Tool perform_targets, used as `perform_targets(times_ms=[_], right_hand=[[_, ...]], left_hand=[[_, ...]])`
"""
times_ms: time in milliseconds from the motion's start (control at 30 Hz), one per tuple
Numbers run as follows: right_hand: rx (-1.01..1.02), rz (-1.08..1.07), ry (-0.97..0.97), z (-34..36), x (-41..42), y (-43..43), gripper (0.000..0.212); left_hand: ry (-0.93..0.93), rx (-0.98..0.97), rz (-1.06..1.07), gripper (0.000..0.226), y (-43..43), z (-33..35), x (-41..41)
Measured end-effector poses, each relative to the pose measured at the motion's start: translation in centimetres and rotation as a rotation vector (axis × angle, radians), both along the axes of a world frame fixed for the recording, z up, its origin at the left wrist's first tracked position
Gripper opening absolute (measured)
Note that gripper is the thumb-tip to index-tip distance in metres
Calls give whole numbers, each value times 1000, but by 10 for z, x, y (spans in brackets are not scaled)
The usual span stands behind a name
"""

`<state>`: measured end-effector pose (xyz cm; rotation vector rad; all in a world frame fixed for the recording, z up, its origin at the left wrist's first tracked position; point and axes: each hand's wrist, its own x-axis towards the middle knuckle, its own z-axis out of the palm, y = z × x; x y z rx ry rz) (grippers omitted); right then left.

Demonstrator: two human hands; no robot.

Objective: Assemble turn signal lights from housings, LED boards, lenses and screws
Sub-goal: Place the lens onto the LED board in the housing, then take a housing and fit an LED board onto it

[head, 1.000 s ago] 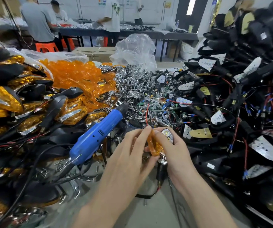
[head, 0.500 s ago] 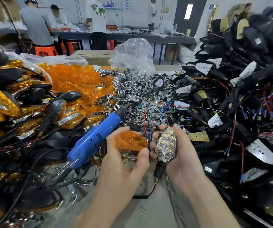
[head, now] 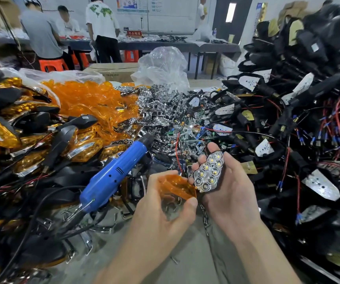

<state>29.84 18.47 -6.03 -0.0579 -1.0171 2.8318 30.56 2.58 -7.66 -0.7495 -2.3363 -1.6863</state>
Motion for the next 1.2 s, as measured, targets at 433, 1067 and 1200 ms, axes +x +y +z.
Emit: perform_targets(times_ms=[433,1067,1200], right_hand=[[87,27,55,-5,1,2,29],[356,22,69,-7,5,-7,31],[460,-9,58,-12,3,-14,40]], left_hand=[[-14,-44,-8,40,-2,-1,-1],[-11,-81,-29,45,-2,-11,-8],[-40,-118,-52,48,-2,-18,-12]])
